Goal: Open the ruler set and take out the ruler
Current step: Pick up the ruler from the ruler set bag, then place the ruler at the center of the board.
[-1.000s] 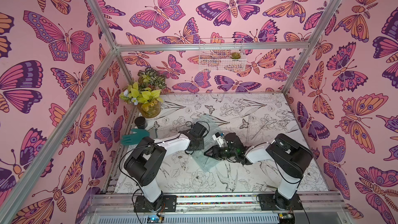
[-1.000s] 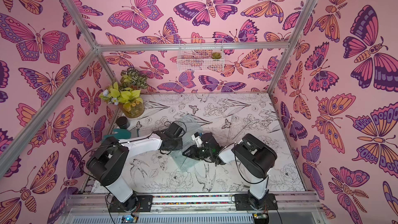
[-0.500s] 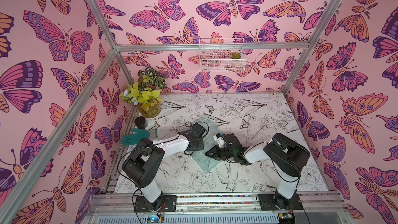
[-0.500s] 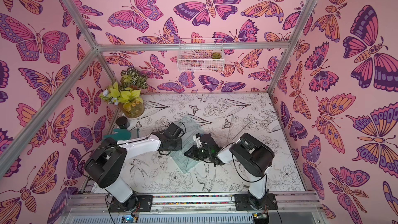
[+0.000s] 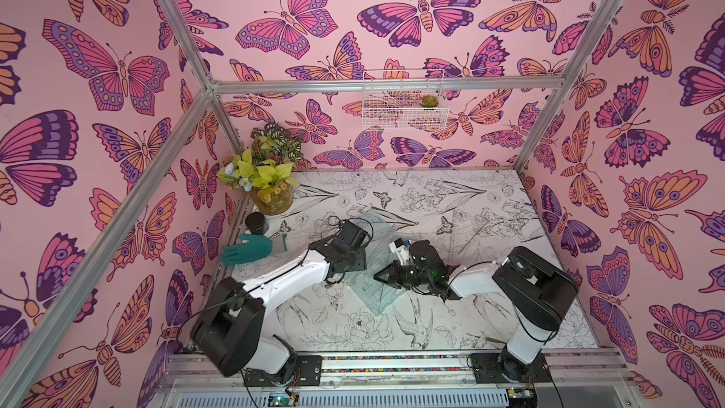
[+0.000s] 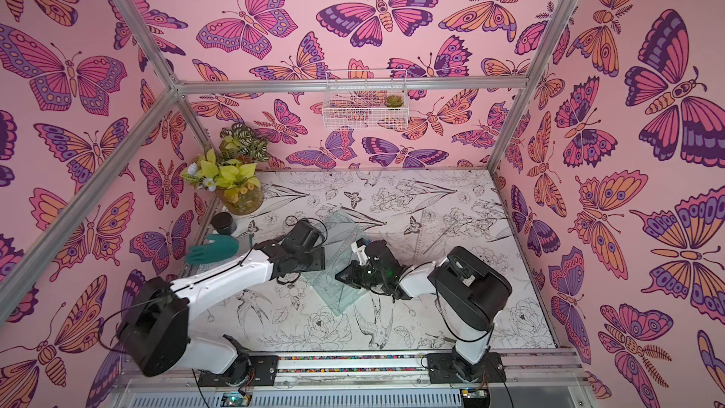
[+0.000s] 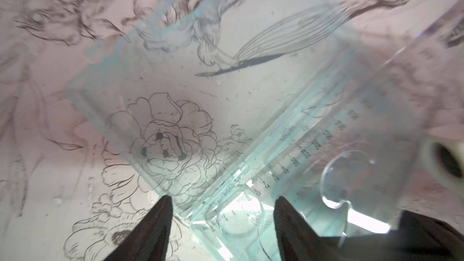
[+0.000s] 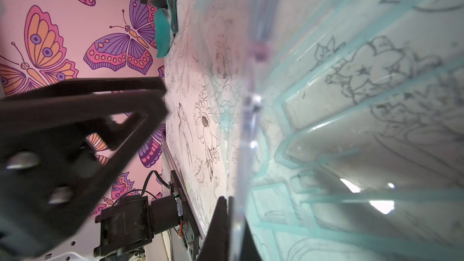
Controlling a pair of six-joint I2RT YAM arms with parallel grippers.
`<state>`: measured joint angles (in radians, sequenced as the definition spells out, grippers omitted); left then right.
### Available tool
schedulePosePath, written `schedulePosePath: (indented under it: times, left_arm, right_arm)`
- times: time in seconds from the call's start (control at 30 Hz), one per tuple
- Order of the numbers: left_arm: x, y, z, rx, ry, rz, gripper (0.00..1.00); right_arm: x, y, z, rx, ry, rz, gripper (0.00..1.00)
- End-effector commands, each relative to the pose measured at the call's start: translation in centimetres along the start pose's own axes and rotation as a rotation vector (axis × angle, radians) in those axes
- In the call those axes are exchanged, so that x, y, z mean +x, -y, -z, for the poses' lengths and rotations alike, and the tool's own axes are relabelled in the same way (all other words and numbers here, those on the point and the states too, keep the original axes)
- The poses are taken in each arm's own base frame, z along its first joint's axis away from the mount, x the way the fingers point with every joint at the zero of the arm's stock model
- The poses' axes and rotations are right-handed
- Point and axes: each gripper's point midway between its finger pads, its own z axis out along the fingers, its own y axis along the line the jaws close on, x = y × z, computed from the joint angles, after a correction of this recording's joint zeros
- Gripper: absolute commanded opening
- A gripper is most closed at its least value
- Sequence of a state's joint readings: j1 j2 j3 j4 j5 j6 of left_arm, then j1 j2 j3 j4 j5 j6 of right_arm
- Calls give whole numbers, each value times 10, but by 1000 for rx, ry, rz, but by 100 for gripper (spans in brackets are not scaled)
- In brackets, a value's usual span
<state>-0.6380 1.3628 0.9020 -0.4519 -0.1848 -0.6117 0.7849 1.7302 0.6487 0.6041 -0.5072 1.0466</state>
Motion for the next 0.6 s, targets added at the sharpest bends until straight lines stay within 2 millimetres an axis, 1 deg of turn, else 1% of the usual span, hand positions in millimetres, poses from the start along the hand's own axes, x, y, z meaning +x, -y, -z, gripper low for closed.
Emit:
schedulePosePath:
  times: [0.0,0.07,0.1,0.17,0.2,0.3,0.37,0.4,0.47,0.53,0.57]
  left_arm:
    - [-25,-16,45,-29,154,-15,100]
    - [-38,-20,69,-14,234,-12,100]
    - [-41,-20,76,-6,258,-10,100]
    - [-46,-19,88,19,289,-16,100]
    - [-45,-18,90,29,290,-18,100]
    - [-41,-13,85,55,263,-20,100]
    - [-36,-5,76,83,231,-29,100]
    - [-33,-1,71,100,213,-31,100]
    - [-29,7,62,130,179,-38,100]
    - [-25,17,54,156,154,-50,100]
    - [-24,20,51,162,145,-56,100]
  right_arm:
    - [-10,-6,14,34,33,35,5]
    - [-19,-8,26,38,62,33,5]
    - [-24,-8,32,44,77,29,5]
    - [-37,-9,52,51,123,26,5]
    - [-43,-6,61,66,141,19,5]
    - [-62,6,99,117,210,-1,5]
    - [-72,17,128,165,253,-14,5]
    - [-76,24,147,198,282,-23,5]
    - [-80,40,178,267,330,-61,5]
    - [-80,63,209,339,380,-119,5]
    - [-79,73,219,359,397,-149,5]
